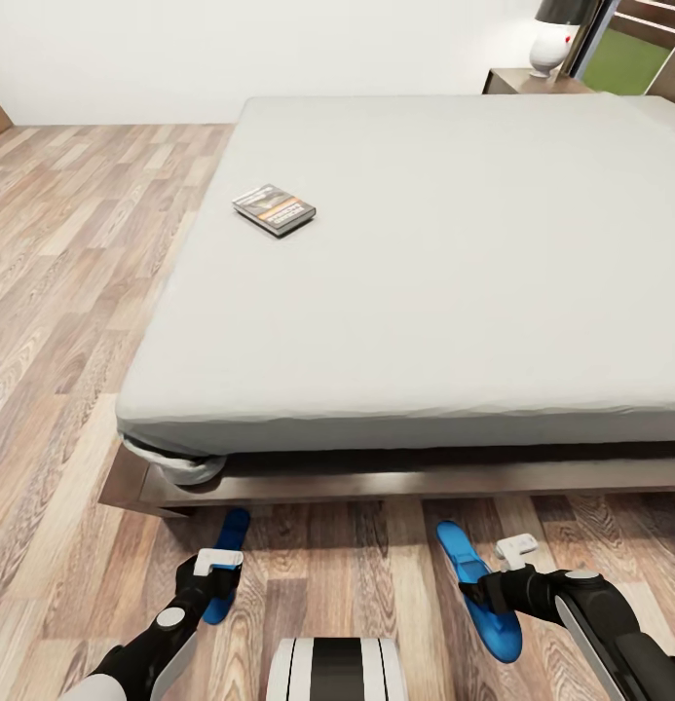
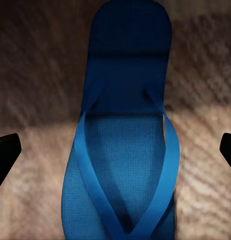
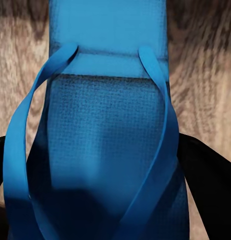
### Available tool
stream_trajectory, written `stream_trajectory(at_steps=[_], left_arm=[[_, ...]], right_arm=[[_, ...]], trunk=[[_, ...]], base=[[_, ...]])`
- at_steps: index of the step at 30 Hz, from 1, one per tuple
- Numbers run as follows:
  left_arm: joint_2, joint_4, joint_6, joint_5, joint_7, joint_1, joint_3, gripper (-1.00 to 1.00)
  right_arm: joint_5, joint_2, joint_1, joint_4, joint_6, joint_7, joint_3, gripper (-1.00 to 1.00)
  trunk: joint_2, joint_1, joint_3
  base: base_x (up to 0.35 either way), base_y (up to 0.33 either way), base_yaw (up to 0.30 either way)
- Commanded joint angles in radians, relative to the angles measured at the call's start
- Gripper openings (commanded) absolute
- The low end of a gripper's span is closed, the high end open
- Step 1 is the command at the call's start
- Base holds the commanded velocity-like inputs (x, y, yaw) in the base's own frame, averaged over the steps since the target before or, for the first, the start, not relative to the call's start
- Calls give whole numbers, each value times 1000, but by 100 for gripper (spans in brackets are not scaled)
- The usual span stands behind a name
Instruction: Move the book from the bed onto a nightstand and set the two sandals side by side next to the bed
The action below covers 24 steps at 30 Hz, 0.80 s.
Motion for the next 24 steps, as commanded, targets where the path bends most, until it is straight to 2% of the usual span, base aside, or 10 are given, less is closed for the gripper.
stream_trajectory(at_steps=[1, 6, 24], left_arm=[[1, 0, -3, 9, 6, -1, -9, 100], [1, 6, -3, 9, 6, 0, -11, 100], [-1, 10, -3, 9, 7, 2, -9, 100]], right_arm=[[-10, -1, 0, -1, 6, -5, 1, -100], [-10, -1, 0, 5, 6, -7, 2, -100], [-10, -1, 0, 12, 6, -9, 3, -100]], trunk=[[0, 0, -1], [1, -2, 15], [1, -2, 15]], base=[[0, 0, 0], [0, 0, 0], [0, 0, 0]])
